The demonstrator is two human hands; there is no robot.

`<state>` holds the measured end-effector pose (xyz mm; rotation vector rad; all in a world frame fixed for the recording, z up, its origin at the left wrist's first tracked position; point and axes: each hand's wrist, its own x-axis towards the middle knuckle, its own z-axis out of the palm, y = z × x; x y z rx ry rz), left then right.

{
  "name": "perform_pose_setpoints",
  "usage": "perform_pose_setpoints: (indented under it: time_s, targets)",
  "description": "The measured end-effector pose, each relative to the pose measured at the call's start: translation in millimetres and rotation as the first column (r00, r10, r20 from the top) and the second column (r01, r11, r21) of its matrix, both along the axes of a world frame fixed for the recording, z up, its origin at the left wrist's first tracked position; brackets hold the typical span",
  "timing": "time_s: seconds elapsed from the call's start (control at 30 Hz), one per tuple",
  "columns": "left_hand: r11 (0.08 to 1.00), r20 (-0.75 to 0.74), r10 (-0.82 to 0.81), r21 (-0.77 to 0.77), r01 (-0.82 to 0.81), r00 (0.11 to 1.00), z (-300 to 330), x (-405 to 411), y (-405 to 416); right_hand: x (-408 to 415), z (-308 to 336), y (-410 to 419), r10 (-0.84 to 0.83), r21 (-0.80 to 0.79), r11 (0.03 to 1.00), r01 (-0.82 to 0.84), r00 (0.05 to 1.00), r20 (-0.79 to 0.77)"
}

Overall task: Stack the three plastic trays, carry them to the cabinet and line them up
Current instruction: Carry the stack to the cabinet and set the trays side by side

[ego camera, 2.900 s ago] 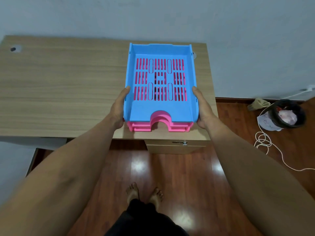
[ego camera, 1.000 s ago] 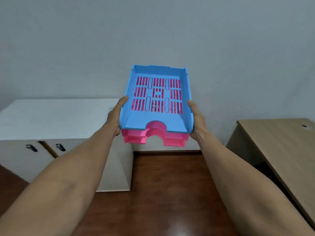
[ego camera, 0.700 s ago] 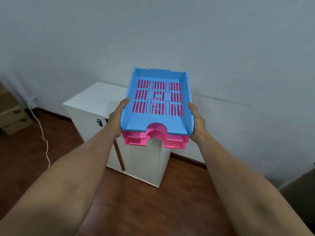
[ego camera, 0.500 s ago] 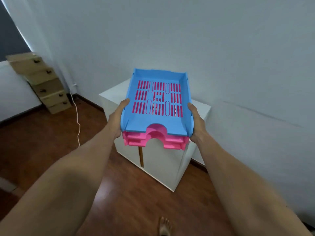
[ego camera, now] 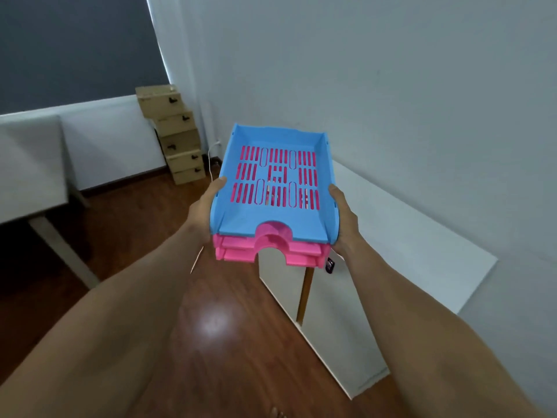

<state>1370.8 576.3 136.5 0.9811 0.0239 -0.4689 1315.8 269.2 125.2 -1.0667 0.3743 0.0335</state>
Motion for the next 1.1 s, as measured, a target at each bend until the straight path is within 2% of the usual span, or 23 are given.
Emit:
perform_pose_setpoints:
  time_s: [0.17, 0.43, 0.63, 0.8, 0.97, 1.1]
  targets:
    - [0.999, -0.001, 0.049, 0.021, -0.049, 0.999, -4, 80, 13, 77, 3, 14, 0.045, 0.015, 0.999, -0.045, 0.999, 0.010]
    - [0.999, -0.003, -0.015, 0.036, 0.015, 1.000, -17, 192, 7, 175, -2, 10, 0.005, 0.006, 1.000, -0.004, 1.000, -0.011]
    - [0.990, -0.028, -0.137, 0.006, 0.138, 0.990, -15, 280, -22, 233, -14, -2, -0.153, 0.040, 0.987, 0.153, 0.988, -0.001]
    - [0.928, -0.026, -0.371, -0.042, 0.370, 0.928, -19, 372, -45, 280, -24, 0, -0.306, 0.075, 0.950, 0.304, 0.952, 0.022]
    - [0.841, -0.029, -0.537, 0.054, 0.538, 0.843, -25, 457, -59, 310, -25, 16, -0.502, 0.122, 0.859, 0.498, 0.865, 0.009]
    - [0.772, -0.013, -0.625, 0.137, 0.621, 0.780, -34, 500, -70, 317, -28, 36, -0.650, 0.093, 0.755, 0.649, 0.760, -0.029]
